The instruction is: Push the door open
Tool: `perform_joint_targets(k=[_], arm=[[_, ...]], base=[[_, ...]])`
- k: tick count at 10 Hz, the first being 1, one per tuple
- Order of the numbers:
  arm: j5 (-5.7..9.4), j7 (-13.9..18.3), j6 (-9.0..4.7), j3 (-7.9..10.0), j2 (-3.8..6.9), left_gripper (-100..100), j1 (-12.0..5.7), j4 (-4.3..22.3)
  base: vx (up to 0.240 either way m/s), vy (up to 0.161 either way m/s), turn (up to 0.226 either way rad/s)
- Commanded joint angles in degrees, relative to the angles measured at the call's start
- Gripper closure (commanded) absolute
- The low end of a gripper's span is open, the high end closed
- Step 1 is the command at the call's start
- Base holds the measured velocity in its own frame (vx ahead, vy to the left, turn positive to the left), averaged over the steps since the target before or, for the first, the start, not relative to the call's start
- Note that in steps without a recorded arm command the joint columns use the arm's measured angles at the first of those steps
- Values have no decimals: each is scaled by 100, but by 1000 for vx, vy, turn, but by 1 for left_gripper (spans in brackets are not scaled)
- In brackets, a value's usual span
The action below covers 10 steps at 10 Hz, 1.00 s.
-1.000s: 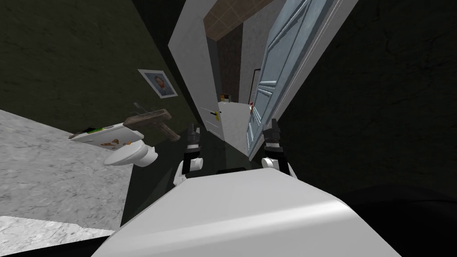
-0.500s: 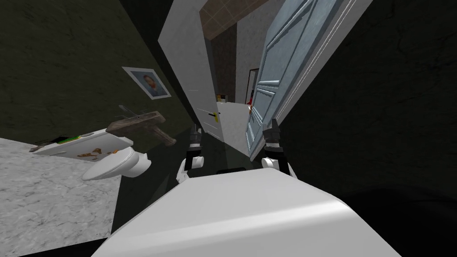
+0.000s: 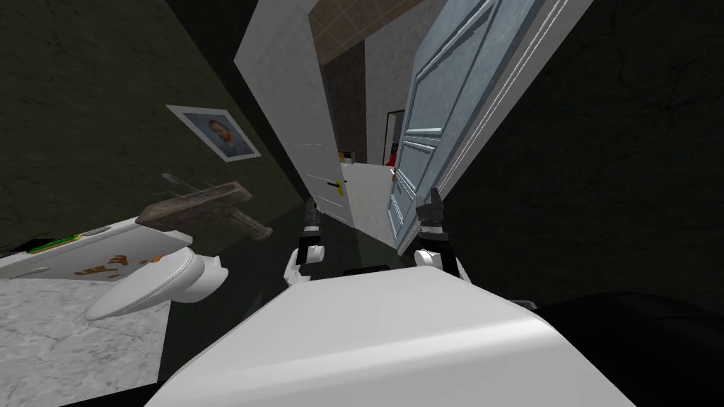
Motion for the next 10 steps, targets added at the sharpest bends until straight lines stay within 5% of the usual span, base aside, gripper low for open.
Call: perform_joint_targets(k=[1,10], arm=[[25,-12,-3,25,18,-100,-92,184],[134,-108,5,135,42,-100,-638,1170]], base=[[80,146,-141],[55,117,-123]])
